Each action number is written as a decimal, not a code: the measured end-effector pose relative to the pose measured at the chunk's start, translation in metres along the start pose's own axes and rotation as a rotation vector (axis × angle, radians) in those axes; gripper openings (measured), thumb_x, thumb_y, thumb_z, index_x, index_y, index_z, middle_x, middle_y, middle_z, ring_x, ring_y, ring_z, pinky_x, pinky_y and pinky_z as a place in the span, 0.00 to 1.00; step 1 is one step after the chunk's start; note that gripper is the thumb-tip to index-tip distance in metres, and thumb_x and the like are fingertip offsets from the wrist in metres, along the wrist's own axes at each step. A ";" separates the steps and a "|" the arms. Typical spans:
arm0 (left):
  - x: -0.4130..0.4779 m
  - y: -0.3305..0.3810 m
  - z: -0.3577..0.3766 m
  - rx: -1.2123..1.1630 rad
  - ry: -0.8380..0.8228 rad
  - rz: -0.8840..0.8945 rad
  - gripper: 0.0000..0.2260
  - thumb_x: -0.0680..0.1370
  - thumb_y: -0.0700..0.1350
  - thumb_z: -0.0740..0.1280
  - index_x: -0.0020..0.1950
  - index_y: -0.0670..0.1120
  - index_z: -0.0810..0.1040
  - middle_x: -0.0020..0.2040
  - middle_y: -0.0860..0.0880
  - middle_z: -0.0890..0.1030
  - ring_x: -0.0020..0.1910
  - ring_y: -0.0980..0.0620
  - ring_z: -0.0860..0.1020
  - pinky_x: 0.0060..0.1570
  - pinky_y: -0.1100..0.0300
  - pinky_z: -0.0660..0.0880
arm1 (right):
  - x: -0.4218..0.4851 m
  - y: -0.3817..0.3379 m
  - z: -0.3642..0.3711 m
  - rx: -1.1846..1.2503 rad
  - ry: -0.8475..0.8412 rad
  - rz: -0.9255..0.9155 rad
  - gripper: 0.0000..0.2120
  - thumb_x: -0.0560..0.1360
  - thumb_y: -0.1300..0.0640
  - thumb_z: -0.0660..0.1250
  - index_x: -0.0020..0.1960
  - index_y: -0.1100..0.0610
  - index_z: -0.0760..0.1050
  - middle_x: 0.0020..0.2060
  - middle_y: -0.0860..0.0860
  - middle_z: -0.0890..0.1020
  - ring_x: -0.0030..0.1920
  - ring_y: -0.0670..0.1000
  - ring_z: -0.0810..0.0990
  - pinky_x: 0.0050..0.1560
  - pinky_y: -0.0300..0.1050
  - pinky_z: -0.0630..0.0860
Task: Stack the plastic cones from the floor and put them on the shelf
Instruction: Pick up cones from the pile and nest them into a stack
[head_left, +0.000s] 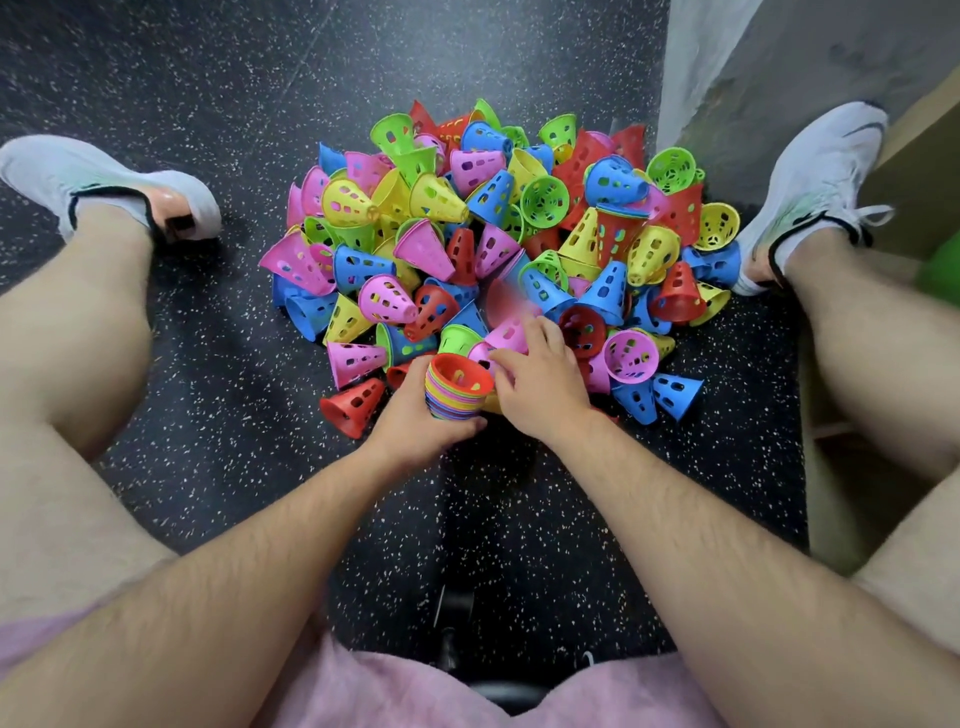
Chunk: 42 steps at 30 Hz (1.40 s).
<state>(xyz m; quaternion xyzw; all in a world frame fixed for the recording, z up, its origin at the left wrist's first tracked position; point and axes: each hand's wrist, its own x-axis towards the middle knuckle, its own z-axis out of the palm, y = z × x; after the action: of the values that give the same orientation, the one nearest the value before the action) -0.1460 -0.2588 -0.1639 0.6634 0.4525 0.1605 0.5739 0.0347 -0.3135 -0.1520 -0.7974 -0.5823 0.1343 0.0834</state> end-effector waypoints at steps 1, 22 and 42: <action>0.001 -0.001 0.000 0.003 -0.002 -0.002 0.33 0.66 0.38 0.83 0.66 0.48 0.70 0.53 0.54 0.82 0.48 0.62 0.80 0.51 0.65 0.77 | 0.002 0.000 0.001 -0.042 -0.027 -0.010 0.18 0.81 0.49 0.56 0.69 0.48 0.73 0.80 0.52 0.52 0.77 0.59 0.53 0.73 0.58 0.61; 0.002 0.001 0.002 -0.027 -0.042 0.047 0.37 0.61 0.51 0.81 0.66 0.56 0.69 0.58 0.56 0.82 0.54 0.60 0.81 0.56 0.59 0.78 | -0.032 -0.020 -0.041 0.417 -0.066 -0.047 0.29 0.70 0.31 0.65 0.63 0.47 0.76 0.57 0.45 0.80 0.60 0.49 0.72 0.63 0.48 0.69; -0.009 -0.017 0.032 0.129 -0.221 0.023 0.37 0.65 0.46 0.85 0.67 0.56 0.68 0.59 0.57 0.80 0.57 0.60 0.80 0.60 0.59 0.77 | -0.058 0.030 0.016 0.094 -0.020 0.274 0.17 0.78 0.49 0.64 0.66 0.51 0.72 0.58 0.52 0.72 0.58 0.55 0.71 0.54 0.54 0.76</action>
<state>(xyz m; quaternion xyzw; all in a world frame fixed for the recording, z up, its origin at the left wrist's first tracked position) -0.1344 -0.2867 -0.1857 0.7177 0.3882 0.0638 0.5746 0.0402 -0.3782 -0.1689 -0.8634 -0.4616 0.1796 0.0959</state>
